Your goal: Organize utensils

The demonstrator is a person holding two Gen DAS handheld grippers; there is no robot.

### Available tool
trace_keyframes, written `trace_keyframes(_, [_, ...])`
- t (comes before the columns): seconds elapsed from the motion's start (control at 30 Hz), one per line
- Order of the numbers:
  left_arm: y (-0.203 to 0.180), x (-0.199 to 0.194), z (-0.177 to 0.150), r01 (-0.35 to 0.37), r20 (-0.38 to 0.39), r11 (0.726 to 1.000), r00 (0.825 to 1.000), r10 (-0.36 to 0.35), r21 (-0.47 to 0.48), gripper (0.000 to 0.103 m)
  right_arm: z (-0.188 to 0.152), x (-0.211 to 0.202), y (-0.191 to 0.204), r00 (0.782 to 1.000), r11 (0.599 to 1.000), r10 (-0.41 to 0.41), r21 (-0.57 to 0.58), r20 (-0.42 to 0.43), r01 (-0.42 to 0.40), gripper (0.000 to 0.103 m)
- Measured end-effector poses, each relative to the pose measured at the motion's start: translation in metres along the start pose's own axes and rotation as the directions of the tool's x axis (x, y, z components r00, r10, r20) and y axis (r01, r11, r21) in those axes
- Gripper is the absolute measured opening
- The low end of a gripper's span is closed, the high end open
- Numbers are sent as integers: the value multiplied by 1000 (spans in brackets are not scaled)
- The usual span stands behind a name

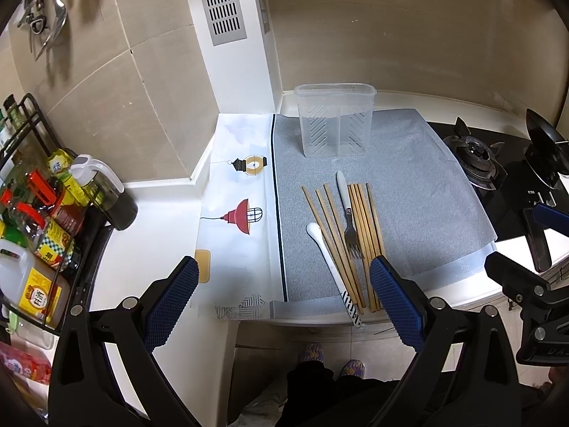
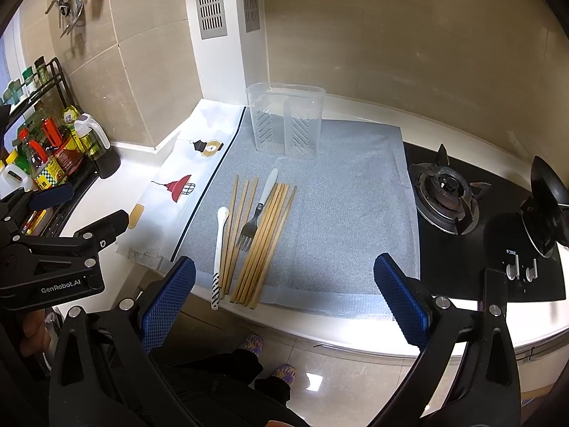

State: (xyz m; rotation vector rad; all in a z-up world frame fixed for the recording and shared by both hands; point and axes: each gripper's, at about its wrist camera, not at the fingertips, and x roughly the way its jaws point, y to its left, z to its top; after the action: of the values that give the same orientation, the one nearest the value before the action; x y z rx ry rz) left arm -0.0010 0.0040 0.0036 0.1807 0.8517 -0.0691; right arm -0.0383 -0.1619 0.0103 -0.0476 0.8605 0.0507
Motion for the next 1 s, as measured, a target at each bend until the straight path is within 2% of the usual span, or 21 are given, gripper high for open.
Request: trace_keyframes(1.0, [4, 7, 1, 4, -7, 1000, 1000, -4, 1, 94, 0, 5, 7, 1000, 1000, -2, -1, -6, 2, 98])
